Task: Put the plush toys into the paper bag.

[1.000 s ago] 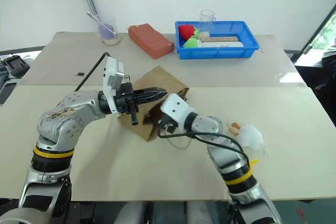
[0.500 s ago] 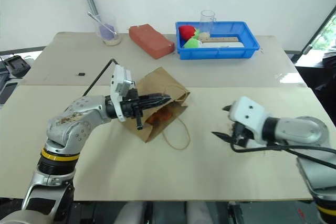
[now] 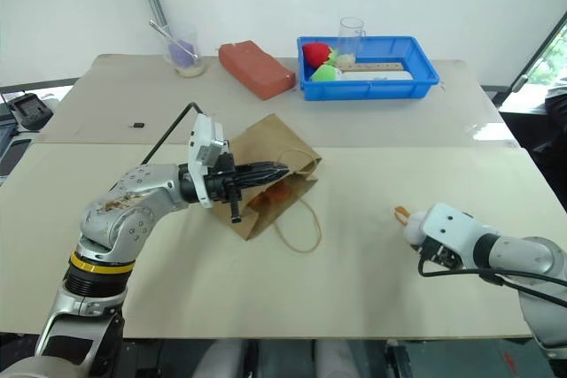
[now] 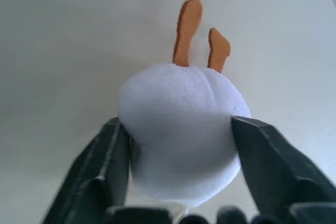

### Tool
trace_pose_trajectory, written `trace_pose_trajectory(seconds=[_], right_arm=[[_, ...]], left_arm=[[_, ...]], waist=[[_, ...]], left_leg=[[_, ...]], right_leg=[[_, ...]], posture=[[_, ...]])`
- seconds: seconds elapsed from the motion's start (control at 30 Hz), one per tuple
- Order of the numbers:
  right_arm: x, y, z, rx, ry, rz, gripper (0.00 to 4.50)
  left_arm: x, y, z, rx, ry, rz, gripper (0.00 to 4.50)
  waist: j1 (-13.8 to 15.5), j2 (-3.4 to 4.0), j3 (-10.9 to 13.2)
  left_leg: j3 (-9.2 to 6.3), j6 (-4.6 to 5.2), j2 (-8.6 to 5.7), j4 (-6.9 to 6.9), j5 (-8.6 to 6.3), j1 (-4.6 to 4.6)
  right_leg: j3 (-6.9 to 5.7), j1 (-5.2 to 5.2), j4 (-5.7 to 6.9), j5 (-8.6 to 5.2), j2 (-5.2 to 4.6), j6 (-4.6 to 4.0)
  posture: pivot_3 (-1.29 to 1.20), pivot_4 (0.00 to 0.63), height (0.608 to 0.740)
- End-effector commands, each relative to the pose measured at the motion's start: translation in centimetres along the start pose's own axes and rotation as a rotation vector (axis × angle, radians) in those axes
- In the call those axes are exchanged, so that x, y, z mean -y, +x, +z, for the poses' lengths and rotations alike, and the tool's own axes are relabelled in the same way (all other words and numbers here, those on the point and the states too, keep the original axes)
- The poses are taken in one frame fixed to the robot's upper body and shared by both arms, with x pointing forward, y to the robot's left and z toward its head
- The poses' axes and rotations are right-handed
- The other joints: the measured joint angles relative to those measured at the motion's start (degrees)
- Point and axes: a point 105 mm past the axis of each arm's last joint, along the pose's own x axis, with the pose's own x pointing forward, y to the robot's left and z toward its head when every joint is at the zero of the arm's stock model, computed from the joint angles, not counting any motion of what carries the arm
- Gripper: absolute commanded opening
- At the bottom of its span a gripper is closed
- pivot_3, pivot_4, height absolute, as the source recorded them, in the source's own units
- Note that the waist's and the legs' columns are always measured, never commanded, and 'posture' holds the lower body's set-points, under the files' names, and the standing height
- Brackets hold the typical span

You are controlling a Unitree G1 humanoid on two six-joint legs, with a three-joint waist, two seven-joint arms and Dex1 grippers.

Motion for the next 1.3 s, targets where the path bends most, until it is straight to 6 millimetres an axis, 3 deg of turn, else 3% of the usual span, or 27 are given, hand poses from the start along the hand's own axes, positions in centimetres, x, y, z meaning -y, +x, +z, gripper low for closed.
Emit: trace_pose_trajectory(seconds=[0.03,0.13,0.2,0.23,0.43,0.63,0.93,1.27,1.3], right_arm=[[0.6,0.0,0.6,0.021,-0.030,-0.033,1.75],[0.9,0.1,1.0,0.038,-0.032,-0.044,0.63],[0.3,0.0,2.6,0.103,-0.018,0.010,0.06],[-0.3,-0.2,4.0,0.157,-0.015,0.055,0.02],[-2.8,-0.4,11.7,0.410,0.007,0.225,0.02],[-3.4,2.2,16.2,0.542,0.012,0.219,0.02],[-3.4,6.5,20.2,0.655,0.029,0.124,0.02],[-1.6,9.1,23.4,0.752,0.190,-0.040,0.02],[-1.5,9.4,23.4,0.748,0.209,-0.052,0.43]], left_arm=[[0.0,-0.4,1.2,0.022,0.038,-0.003,0.00],[0.0,-0.6,1.3,0.022,0.023,-0.010,0.00],[0.0,-0.8,1.4,0.022,0.002,-0.017,0.00],[-0.1,-0.9,1.5,0.022,-0.011,-0.022,0.00],[-0.4,-1.1,2.5,0.038,-0.080,-0.053,0.00],[-0.2,-1.0,3.4,0.051,-0.133,-0.089,0.00],[0.2,-0.6,4.5,0.088,-0.182,-0.110,0.00],[1.1,-0.6,4.3,0.062,-0.190,-0.148,0.00],[1.1,-0.6,4.3,0.062,-0.190,-0.149,0.00]], waist=[[0.0,0.00,0.0],[0.0,0.00,0.0],[0.0,0.00,0.0],[0.0,0.00,0.0],[-0.7,0.00,0.0],[-0.6,-0.01,0.0],[-0.5,-0.01,0.0],[-1.0,0.00,0.0],[-1.0,0.00,0.0]], left_leg=[[0.00,0.00,0.00,0.00,0.00,0.00],[0.00,0.00,0.00,0.00,0.00,0.00],[-0.01,0.00,0.00,0.00,0.00,0.00],[0.00,0.00,0.01,0.00,0.00,0.00],[-0.06,0.00,0.03,0.02,0.00,0.02],[-0.13,0.00,0.01,0.02,0.00,-0.05],[-0.15,-0.01,-0.01,0.02,0.01,-0.08],[-0.17,-0.03,0.00,-0.01,0.02,-0.02],[-0.17,-0.04,0.00,-0.01,0.02,-0.03]], right_leg=[[0.00,0.00,0.00,0.00,0.00,0.00],[0.00,0.00,-0.01,0.00,0.00,0.00],[-0.01,0.00,0.00,0.00,0.00,0.00],[0.00,-0.01,0.00,0.00,0.01,0.00],[-0.03,0.01,0.06,0.00,0.03,0.00],[-0.09,-0.05,0.03,0.00,0.00,0.00],[-0.10,-0.13,0.10,0.01,-0.02,-0.01],[-0.09,-0.20,0.27,0.02,-0.01,-0.03],[-0.09,-0.21,0.27,0.02,-0.02,-0.04]], posture=[[0.00,0.150,0.740],[0.00,0.150,0.740],[0.00,0.150,0.740],[0.00,0.150,0.740],[0.00,0.150,0.740],[0.00,0.150,0.740],[0.00,0.150,0.740],[0.00,0.150,0.740],[0.00,0.150,0.740]])
